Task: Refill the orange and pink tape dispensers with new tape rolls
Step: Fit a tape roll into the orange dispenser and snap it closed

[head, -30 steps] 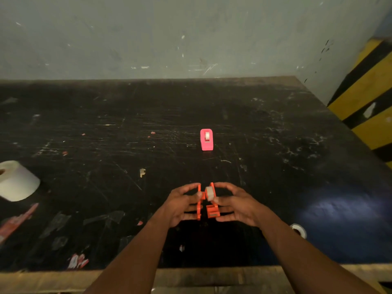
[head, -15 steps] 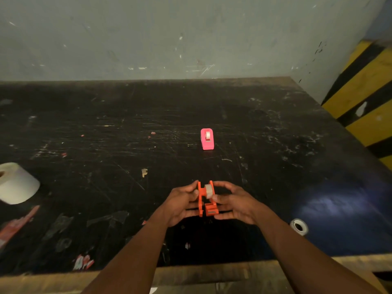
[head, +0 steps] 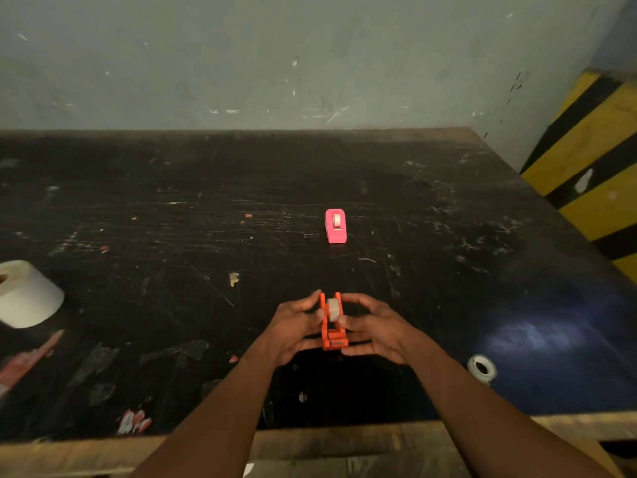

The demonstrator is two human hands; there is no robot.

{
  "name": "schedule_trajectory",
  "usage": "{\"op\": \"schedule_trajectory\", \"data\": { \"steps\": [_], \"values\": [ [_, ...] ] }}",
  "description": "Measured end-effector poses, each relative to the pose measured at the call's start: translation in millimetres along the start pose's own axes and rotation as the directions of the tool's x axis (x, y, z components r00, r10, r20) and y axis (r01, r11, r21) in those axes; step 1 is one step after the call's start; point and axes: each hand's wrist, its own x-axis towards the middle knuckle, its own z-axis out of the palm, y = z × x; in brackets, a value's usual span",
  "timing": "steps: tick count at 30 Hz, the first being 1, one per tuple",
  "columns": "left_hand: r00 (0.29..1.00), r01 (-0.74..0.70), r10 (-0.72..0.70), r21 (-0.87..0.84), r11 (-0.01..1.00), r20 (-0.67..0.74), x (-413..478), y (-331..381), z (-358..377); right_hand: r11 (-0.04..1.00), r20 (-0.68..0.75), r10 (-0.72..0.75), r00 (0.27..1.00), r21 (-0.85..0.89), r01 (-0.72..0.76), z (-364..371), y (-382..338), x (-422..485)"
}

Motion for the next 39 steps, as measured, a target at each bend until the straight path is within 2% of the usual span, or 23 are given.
{"op": "schedule_trajectory", "data": {
  "steps": [8, 11, 14, 30, 34, 39],
  "values": [
    [0.988, -0.106, 0.101, -0.037, 0.994, -0.119, -1.0, 1.5, 11.4, 0.998, 0.007, -0.051, 0.999, -0.036, 0.051, 1.8, -9.8, -9.2],
    [0.993, -0.113, 0.112, -0.017, 0.993, -0.029, -4.5, 2.0, 11.4, 0.996, -0.025, -0.085, 0.996, -0.035, 0.084, 0.9, -10.9, -9.8],
    [0.997, -0.066, 0.064, 0.069, 0.995, 0.042, -8.0, 1.3, 11.2, 0.995, -0.034, -0.102, 0.994, -0.003, 0.102, -2.6, -11.8, -10.5],
    [0.98, -0.175, 0.189, 0.184, 0.967, -0.058, -3.6, -1.5, 14.9, 0.992, -0.102, -0.103, 0.989, -0.077, 0.095, 8.8, -20.8, -14.4],
    [0.974, -0.212, 0.224, 0.226, 0.951, -0.027, -3.7, 1.2, 9.4, 0.992, -0.122, -0.106, 0.987, -0.079, 0.097, 13.8, -21.0, -11.5],
    [0.981, -0.195, 0.194, 0.219, 0.956, 0.026, 1.0, 3.8, 7.8, 0.986, -0.155, -0.106, 0.982, -0.145, 0.083, 14.4, -19.5, -11.0]
  ]
}}
